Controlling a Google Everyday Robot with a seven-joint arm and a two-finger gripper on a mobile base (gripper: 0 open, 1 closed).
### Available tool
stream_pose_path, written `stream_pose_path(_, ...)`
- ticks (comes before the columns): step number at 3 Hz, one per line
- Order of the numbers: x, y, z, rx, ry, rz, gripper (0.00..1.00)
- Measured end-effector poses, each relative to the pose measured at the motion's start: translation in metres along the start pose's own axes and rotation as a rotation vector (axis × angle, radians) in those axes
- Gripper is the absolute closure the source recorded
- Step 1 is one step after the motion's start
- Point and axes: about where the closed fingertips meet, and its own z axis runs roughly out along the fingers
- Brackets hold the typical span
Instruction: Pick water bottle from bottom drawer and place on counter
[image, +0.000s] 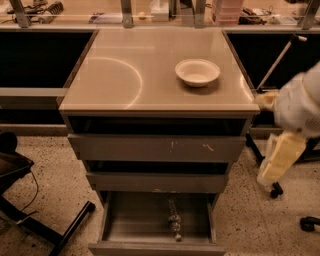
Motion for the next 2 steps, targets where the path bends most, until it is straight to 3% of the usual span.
stream_pose_path(1, 0.035, 0.032, 0.101, -0.105, -0.151, 0.071, 0.0)
stream_pose_path(2, 0.072, 0.058, 0.201, -0.176, -0.256, 0.19, 0.0)
